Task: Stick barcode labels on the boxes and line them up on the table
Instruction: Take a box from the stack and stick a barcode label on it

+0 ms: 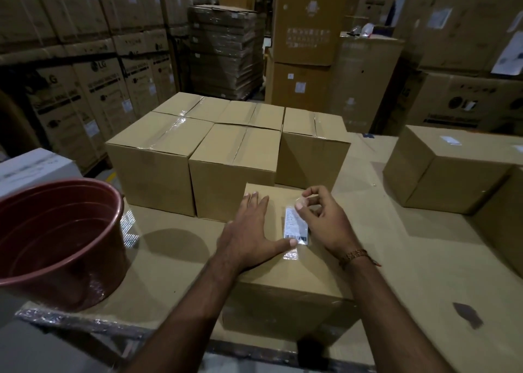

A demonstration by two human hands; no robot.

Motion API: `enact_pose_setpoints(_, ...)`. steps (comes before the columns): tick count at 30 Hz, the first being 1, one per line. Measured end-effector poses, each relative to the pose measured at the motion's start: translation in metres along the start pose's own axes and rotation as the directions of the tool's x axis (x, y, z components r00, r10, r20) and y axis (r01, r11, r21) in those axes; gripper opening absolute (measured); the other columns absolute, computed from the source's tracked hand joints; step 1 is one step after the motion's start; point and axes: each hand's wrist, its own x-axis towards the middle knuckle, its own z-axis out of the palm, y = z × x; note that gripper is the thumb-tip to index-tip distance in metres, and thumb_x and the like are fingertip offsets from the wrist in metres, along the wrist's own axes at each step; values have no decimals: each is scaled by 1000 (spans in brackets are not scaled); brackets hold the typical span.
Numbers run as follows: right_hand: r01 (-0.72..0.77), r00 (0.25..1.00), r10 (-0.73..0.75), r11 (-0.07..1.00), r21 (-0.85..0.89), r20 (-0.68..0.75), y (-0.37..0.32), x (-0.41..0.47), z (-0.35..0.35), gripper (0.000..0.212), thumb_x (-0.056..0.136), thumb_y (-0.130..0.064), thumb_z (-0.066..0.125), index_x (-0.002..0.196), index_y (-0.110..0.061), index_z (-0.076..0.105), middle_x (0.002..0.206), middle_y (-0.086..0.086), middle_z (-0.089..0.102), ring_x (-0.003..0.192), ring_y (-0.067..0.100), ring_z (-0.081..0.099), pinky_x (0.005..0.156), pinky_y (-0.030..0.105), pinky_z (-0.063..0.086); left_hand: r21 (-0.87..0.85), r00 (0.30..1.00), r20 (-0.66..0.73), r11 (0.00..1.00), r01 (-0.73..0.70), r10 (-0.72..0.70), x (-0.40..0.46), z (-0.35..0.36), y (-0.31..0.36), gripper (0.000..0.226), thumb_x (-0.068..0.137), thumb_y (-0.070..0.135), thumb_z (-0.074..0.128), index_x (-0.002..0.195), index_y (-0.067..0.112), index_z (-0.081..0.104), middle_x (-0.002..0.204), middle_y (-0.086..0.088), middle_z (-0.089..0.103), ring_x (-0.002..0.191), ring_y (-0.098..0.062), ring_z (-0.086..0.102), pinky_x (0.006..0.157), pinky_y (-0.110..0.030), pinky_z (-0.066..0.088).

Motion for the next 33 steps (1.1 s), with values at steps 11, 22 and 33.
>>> enact_pose_setpoints(11, -81, 969, 82, 997, -12, 233, 0, -28, -28, 103, 77, -30, 95, 160, -40, 36, 100, 0, 76, 89, 13, 73, 90, 35, 62, -7, 1000, -11, 1000, 0, 0, -1, 2, -2, 128, 73, 94, 58, 169, 30, 3, 176, 10, -10, 161, -12, -10, 122, -65, 27)
enact_pose_setpoints(22, 27, 977, -9, 996, -81, 212, 6, -33, -23, 20, 83, -23, 88, 100, -32, 82, 79, -15, 73, 66, 1, 61, 67, 20, 54, -56, 994, 102, 998, -38, 44, 3, -3, -8, 134, 69, 87, 71, 169, 32, 1, 174, 10, -19, 159, -9, -22, 125, -66, 19)
enact_pose_setpoints(33, 54, 978, -22, 987, -149, 209, 14, -34, -21, 32, 81, -38, 90, 105, -18, 80, 96, -1, 73, 86, 8, 68, 79, 32, 60, -56, 986, 163, 998, -35, 44, 6, -6, -8, 139, 65, 88, 72, 169, 30, -1, 174, 8, -22, 158, -14, -25, 125, -69, 17)
